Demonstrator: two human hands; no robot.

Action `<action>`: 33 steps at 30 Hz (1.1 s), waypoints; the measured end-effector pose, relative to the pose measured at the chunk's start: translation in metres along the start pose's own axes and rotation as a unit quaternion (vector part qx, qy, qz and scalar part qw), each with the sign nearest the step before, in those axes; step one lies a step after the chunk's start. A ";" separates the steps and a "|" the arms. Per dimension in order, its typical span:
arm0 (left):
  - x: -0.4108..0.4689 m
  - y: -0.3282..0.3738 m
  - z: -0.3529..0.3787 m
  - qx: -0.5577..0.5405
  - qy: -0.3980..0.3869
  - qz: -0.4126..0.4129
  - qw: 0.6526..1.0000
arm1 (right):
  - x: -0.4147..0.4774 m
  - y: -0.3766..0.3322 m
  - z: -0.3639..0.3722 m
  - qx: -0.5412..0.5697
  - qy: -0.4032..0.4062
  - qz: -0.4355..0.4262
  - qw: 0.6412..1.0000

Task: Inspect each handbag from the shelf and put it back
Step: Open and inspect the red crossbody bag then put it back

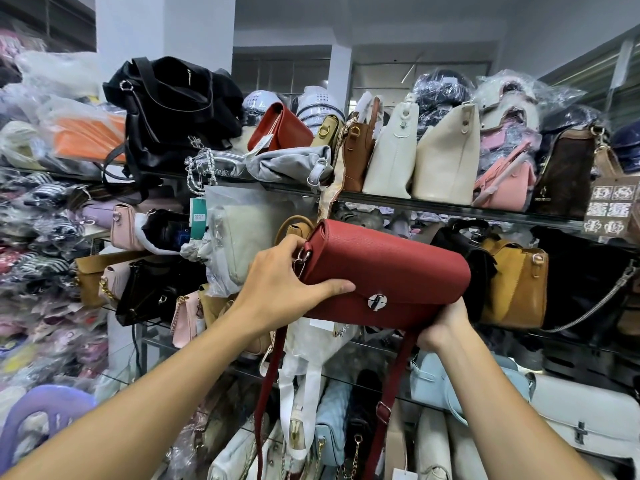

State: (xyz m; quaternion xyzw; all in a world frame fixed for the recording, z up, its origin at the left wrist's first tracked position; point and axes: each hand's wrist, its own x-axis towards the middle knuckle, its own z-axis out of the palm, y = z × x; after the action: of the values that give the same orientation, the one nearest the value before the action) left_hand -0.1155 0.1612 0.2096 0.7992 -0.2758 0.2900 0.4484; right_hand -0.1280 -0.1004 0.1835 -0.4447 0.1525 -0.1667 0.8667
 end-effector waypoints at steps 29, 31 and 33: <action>0.032 -0.020 -0.019 -0.311 -0.159 -0.405 0.845 | -0.023 0.005 0.005 -0.181 -0.091 -0.019 0.979; 0.030 -0.022 -0.018 -0.315 -0.161 -0.414 0.838 | -0.021 0.005 0.006 -0.185 -0.084 -0.009 0.979; 0.029 -0.024 -0.017 -0.332 -0.156 -0.418 0.831 | -0.021 0.005 0.007 -0.190 -0.068 0.005 0.979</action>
State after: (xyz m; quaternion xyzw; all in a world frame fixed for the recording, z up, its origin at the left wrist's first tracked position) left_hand -0.0827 0.1813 0.2239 0.6761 -0.0617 -0.1623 0.7160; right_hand -0.1434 -0.0831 0.1859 -0.6107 0.1241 -0.0996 0.7757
